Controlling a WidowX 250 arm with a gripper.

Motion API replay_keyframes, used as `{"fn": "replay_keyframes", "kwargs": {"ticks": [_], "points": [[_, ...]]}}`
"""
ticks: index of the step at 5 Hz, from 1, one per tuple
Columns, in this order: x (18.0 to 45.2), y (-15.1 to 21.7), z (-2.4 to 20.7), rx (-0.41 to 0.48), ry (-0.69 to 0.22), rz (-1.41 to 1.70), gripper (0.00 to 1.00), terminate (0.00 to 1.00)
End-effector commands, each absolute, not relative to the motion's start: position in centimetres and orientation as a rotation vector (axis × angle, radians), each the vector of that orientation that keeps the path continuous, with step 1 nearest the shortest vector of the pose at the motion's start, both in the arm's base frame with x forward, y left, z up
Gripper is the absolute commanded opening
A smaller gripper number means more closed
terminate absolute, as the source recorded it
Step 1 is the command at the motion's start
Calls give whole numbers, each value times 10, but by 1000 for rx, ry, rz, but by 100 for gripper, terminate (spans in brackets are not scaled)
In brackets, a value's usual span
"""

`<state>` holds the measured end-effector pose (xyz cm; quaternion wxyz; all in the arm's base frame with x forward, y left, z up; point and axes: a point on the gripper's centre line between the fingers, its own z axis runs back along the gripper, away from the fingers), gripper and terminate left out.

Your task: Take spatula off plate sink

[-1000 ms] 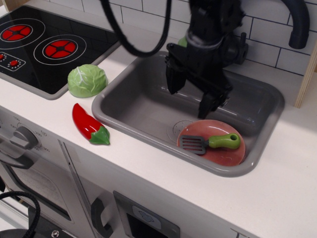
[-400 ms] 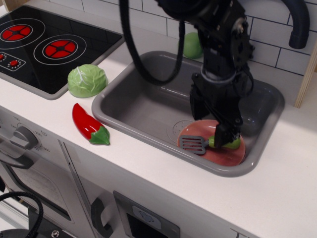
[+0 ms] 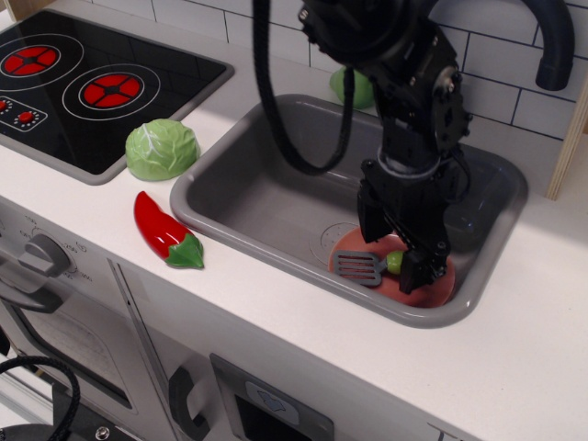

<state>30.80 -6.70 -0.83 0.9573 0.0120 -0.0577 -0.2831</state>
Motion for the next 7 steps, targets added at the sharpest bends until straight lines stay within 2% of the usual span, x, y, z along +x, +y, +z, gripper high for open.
{"fn": "replay_keyframes", "kwargs": {"ticks": [1, 3, 4, 5, 6, 7], "points": [[323, -78, -3, 28, -155, -559, 0, 0], [328, -76, 16, -39, -164, -501, 0, 0], [333, -68, 41, -64, -195, -445, 0, 0], [335, -42, 50, -2, -234, -354, 0, 0], [337, -13, 50, 21, -247, -320, 0, 0], [344, 3, 40, 53, -248, -354, 0, 0]]}}
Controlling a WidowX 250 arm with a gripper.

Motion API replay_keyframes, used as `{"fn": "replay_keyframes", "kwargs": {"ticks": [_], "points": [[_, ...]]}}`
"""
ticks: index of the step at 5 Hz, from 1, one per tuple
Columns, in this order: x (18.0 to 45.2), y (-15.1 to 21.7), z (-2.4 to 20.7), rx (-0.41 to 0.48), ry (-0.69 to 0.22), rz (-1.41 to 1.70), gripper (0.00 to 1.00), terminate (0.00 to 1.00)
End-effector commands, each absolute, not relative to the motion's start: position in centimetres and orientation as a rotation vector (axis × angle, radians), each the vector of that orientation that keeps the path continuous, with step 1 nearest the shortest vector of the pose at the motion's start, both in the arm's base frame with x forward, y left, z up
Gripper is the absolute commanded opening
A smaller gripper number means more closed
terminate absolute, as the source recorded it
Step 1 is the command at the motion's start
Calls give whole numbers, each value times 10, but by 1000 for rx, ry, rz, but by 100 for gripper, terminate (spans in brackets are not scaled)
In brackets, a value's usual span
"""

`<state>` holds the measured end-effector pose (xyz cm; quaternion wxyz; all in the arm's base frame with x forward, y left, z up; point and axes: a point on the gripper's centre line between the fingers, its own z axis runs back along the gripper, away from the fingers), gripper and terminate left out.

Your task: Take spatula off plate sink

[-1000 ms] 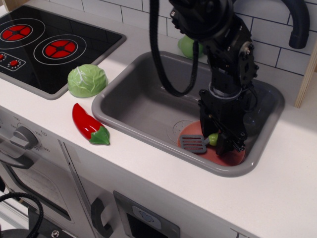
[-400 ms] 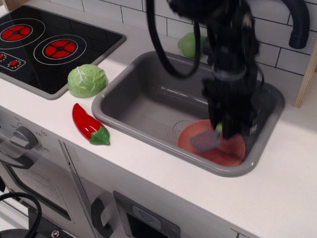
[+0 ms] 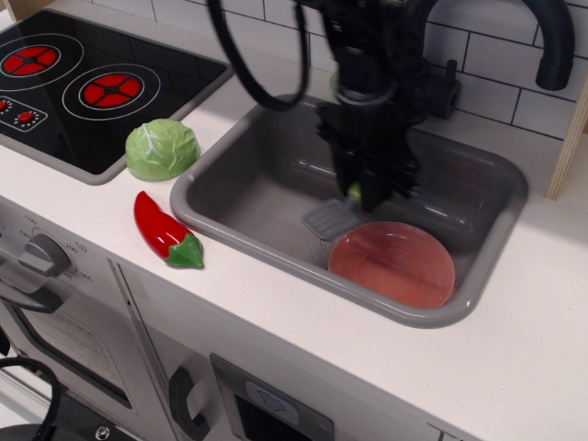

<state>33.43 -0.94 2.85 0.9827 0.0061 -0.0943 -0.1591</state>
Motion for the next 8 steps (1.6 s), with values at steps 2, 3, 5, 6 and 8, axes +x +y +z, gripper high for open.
{"fn": "replay_keyframes", "kwargs": {"ticks": [2, 3, 5, 6, 8], "points": [[360, 8, 19, 28, -268, -527, 0, 0], [373, 0, 15, 29, -300, -544, 0, 0], [385, 1, 42, 28, -260, -431, 100, 0], [378, 6, 80, 3, -282, -356, 100, 0], [362, 11, 116, 34, -309, -228, 100, 0]]}}
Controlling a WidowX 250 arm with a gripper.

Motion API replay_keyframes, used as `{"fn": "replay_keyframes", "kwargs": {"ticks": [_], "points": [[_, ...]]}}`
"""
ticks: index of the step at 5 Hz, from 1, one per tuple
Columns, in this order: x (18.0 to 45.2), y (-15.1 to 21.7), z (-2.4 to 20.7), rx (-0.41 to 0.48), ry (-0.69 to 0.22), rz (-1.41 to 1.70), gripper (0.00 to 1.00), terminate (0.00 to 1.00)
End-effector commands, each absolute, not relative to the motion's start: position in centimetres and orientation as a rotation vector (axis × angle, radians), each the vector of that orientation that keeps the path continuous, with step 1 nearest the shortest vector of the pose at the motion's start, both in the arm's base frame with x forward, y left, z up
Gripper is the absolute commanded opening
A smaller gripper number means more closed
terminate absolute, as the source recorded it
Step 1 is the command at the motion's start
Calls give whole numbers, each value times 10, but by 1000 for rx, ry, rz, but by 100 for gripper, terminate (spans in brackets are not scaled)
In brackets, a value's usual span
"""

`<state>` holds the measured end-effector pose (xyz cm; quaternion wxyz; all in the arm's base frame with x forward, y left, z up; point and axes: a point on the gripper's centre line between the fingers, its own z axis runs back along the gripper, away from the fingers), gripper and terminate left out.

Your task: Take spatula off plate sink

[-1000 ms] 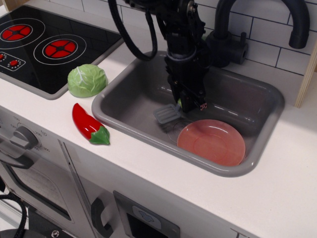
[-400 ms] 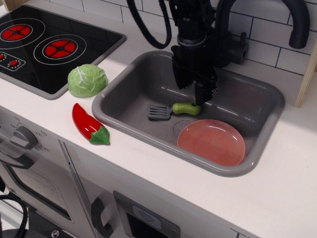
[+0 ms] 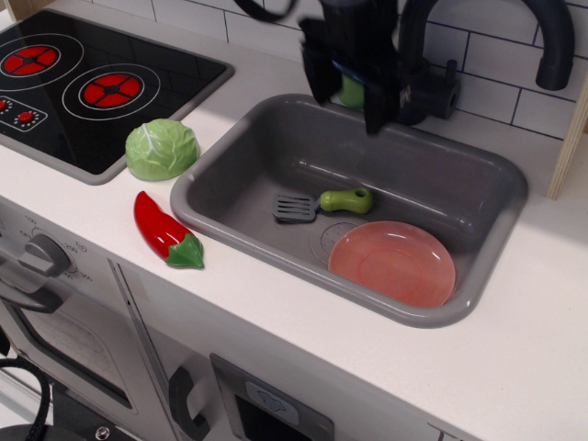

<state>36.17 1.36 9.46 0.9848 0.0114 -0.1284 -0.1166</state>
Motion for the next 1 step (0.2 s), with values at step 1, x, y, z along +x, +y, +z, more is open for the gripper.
{"fn": "replay_keyframes", "kwargs": {"ticks": [1], "points": [[362, 11, 116, 34, -309, -228, 100, 100]]}}
